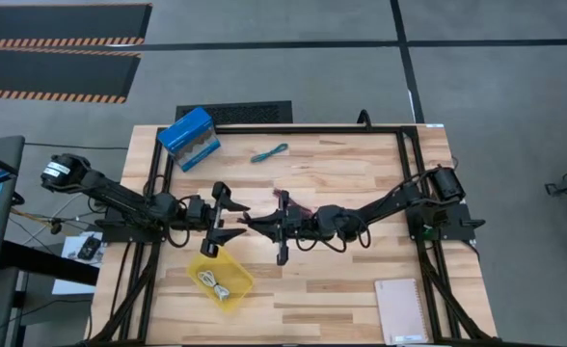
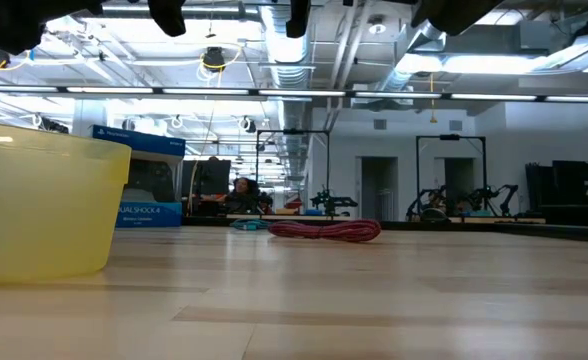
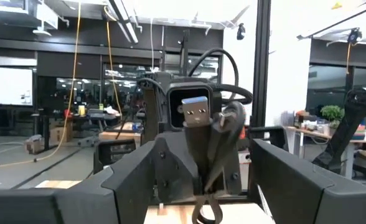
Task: Pick and place USB-C Cables
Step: Put the black charger cable into the yellow bin
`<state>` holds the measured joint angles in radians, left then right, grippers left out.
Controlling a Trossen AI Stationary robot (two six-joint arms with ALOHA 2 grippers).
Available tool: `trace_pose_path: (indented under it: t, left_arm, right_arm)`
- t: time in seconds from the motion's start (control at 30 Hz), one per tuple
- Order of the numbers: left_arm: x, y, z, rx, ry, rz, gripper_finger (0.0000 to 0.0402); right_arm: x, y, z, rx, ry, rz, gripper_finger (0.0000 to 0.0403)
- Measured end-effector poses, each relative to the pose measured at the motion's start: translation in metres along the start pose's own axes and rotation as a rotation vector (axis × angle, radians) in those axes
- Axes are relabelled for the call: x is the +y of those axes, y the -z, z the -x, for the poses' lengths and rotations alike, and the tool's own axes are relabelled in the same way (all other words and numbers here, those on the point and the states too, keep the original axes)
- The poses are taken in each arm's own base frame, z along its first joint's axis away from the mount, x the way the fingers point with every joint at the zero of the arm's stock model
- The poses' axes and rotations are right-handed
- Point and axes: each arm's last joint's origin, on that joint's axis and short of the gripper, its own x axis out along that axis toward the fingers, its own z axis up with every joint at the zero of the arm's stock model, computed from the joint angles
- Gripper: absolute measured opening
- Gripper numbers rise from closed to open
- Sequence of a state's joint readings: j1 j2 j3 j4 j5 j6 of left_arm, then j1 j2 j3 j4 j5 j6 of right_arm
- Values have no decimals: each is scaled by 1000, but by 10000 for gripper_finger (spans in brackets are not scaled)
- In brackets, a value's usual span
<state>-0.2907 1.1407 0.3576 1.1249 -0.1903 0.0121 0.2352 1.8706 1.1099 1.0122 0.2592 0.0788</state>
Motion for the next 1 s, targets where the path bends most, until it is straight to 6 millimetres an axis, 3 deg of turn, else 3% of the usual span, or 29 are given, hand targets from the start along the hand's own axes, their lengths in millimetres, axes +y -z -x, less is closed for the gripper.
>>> trace_pose_path:
  t: [0.27,0.6,0.77,0.93,1.0]
  left_arm:
    - [4,1,-1,2,20,-4,237]
    - [6,-1,-2,-22,74,19,187]
    - [6,-1,-2,-21,73,20,127]
    - [6,-1,-2,-18,79,11,27]
    - [6,-1,-2,-18,80,10,15]
  right_arm:
    - [0,1,0,11,1,3,34]
    - [-1,1,0,10,3,-4,36]
    - [-1,1,0,13,3,-4,40]
    - [-1,1,0,16,3,-4,42]
    - [-1,1,0,16,2,-4,42]
